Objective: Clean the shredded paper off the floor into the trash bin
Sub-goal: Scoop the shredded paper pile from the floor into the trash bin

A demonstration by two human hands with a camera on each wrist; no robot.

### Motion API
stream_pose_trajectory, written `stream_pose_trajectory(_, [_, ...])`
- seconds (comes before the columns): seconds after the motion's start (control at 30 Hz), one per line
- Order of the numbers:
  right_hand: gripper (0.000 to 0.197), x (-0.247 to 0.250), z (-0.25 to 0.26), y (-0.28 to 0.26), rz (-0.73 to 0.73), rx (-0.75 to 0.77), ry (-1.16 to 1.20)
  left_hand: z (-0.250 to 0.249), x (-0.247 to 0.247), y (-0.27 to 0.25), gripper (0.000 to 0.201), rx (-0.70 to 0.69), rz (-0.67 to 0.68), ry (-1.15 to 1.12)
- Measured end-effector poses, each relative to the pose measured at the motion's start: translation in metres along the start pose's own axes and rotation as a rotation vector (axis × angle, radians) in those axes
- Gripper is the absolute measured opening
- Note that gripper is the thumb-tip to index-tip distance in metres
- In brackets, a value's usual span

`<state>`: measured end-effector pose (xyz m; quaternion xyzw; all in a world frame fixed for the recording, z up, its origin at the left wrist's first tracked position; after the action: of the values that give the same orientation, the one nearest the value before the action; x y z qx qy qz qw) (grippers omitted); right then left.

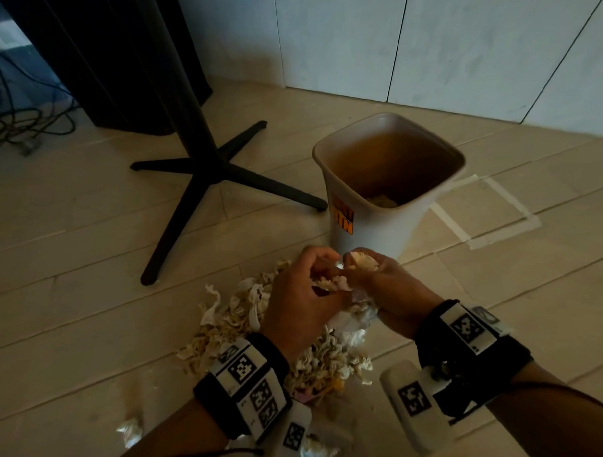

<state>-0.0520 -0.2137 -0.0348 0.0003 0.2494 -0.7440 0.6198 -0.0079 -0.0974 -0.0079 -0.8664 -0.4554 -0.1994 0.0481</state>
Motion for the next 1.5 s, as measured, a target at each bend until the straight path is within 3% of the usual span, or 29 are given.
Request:
stream_pose_trajectory(0.13, [0.017,0.007,0.039,-0.010,-0.105,0.227,-0.272,0.013,0.006,0.004,0.048,0.082,0.082,0.004])
stream_pose_trajectory(0.3, [0.017,0.016,0.109,-0.024,-0.154,0.480,-0.479,0.050,0.019,0.002,0.032,0.177,0.085,0.069])
stream_pose_trajectory(0.4, [0.024,0.027,0.151,-0.021,-0.211,0.580,-0.424,0.083,0.009,0.003,0.030,0.163,0.199,0.369])
stream_pose_trajectory(0.5, [0.015,0.040,0.181,-0.012,-0.291,0.634,-0.342,0.110,-0.009,0.000,0.033,0.185,0.375,0.602])
stream_pose_trajectory(0.6, [0.006,0.050,0.202,0.003,-0.359,0.625,-0.305,0.120,-0.026,0.002,0.048,0.182,0.500,0.689])
stream_pose_trajectory(0.77, [0.025,0.063,0.215,0.036,-0.311,0.525,-0.012,0.122,-0.047,0.022,0.062,0.178,0.610,0.801])
stream_pose_trajectory(0.83, [0.029,0.071,0.216,0.044,-0.342,0.503,0.000,0.124,-0.056,0.030,0.063,0.166,0.665,0.825])
stream_pose_trajectory(0.93, [0.030,0.083,0.214,0.053,-0.448,0.478,-0.095,0.134,-0.070,0.039,0.065,0.179,0.756,0.788])
stream_pose_trajectory(1.03, [0.038,0.090,0.201,0.061,-0.530,0.377,-0.363,0.149,-0.080,0.043,0.070,0.184,0.804,0.801])
stream_pose_trajectory(1.1, [0.021,0.089,0.187,0.068,-0.481,0.306,-0.495,0.155,-0.086,0.042,0.077,0.167,0.832,0.835])
stream_pose_trajectory(1.17, [0.008,0.086,0.171,0.069,-0.411,0.245,-0.580,0.155,-0.090,0.041,0.075,0.148,0.839,0.876])
stream_pose_trajectory(1.37, [0.052,0.080,0.160,0.060,-0.354,0.197,-0.753,0.144,-0.092,0.034,0.055,0.118,0.772,0.898])
stream_pose_trajectory(1.5, [0.050,0.074,0.165,0.033,-0.431,0.388,-0.874,0.130,-0.072,0.037,0.044,0.085,0.617,0.764])
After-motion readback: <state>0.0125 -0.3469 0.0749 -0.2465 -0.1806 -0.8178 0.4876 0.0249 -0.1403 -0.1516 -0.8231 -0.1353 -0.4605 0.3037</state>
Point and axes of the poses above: each hand's wrist, its own y-axis towards the middle knuckle, its own x-axis out of the back of the hand, z = x × y, the point moved 8 cm from there along y, towards the middle knuckle, and after that the axes turned 2 degrees about z, right-handed, at the moved point
